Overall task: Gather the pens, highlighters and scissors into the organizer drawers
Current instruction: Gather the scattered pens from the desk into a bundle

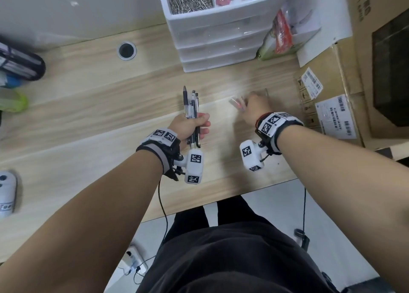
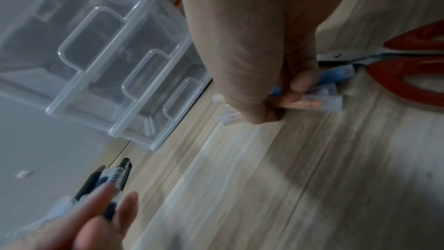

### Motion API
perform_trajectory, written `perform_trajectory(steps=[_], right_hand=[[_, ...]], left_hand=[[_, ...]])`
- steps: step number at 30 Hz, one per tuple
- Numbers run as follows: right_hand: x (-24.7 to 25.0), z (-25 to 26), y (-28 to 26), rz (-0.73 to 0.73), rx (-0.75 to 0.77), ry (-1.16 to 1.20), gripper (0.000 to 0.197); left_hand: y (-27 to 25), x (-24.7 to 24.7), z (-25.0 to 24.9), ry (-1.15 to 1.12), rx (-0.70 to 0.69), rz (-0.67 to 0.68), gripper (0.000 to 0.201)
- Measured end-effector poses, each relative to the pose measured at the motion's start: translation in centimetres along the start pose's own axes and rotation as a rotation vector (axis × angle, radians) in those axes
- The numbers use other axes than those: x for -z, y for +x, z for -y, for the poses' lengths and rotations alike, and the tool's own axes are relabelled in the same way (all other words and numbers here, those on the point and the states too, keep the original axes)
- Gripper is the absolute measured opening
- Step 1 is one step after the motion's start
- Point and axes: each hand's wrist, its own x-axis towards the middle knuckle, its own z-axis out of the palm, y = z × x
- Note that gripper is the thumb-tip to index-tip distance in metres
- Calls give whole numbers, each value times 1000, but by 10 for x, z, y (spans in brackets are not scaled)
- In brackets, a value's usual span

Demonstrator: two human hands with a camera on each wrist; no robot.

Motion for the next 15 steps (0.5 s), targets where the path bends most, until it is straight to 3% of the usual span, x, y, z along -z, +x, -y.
perform_trajectory(steps=[4, 9, 11, 15], right_hand=[[6, -4, -3, -28, -79, 75, 52], [20, -2, -6, 16, -94, 78, 44], [32, 14, -10, -18, -21, 183, 37], [59, 65, -23, 44, 270, 447, 49]], left_hand=[[-3, 2, -1, -29, -18, -40, 20], [-9, 1, -9, 33, -50, -80, 29], [-13, 0, -15, 51, -75, -69, 28], [-25, -1, -24, 130, -128, -2, 22]])
